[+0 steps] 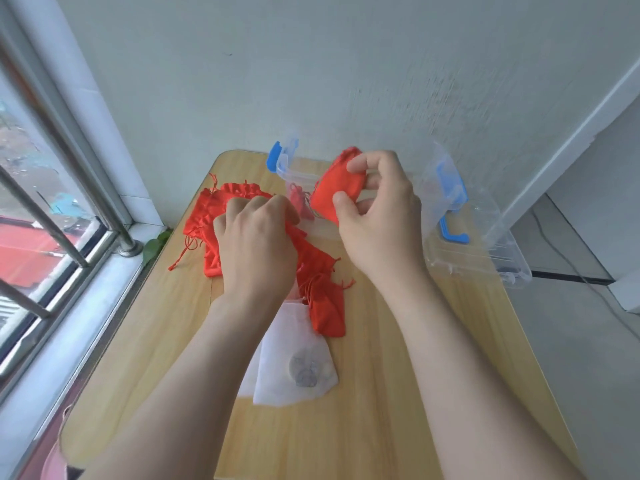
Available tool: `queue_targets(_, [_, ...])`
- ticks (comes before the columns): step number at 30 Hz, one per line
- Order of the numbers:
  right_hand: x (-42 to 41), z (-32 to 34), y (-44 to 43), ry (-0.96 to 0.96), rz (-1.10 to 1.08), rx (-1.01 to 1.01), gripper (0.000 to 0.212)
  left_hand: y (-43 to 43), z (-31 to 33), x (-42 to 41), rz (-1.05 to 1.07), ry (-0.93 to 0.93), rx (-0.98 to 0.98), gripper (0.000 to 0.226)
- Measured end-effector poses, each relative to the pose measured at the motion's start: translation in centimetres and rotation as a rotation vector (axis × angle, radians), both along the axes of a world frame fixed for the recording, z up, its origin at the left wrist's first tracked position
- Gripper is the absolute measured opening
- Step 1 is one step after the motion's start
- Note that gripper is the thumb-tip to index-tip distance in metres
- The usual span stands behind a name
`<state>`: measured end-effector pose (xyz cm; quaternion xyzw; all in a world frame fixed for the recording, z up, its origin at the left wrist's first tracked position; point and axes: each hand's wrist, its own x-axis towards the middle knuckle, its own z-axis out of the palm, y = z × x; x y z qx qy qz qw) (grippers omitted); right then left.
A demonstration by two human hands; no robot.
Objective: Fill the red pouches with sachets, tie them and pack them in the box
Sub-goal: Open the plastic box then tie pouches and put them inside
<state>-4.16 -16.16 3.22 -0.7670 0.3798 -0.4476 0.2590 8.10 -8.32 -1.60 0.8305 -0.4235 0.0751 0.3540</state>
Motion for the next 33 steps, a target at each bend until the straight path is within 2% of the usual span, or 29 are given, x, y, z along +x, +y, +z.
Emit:
queue_targets(2, [1.4,0.5,-0.9,-0.001,-0.04,-0.093,0.034,-0.2,-0.2,0.0,-0.019,0.014,0.018,0.041])
queue_targets(6, [3.5,1.5,-2.1,0.146,-0.093,-0.178,0.037,-0.1,-0.1,0.2,-0.034,0.042,0.007,0.037])
queue_targets(13, [5.6,2.1,-2.6,0.5,-0.024,-0.095,0.043,-0.2,0.0,0.3,-0.024,0.084,-0.016,0.034])
queue_targets(19, [6.6,2.7,-3.1,0.657,0.013,-0.006,0.042,-0.3,0.0,0.1,-0.022,0.088,-0.044,0.036])
queue_targets(23, [6.4,1.8,-3.1,0.724,0.073,-0.016,0.04,-0.3,0.1,0.4,0.002,0.108,-0.082,0.037])
queue_targets(26, [5.5,0.8,-2.8,0.659,0.05,-0.157,0.034,-0.2,0.7,0.1,0.044,0.13,-0.148,0.035])
queue_targets(30, [2.9,-0.3,-0.8,0.235,0.012,-0.407,0.039,-0.2,1.2,-0.1,0.041,0.15,-0.255,0.021])
queue_targets(33, [0.8,-1.3,1.3,0.106,0.014,-0.371,0.026,0.2,1.5,-0.5,-0.013,0.154,-0.358,0.017])
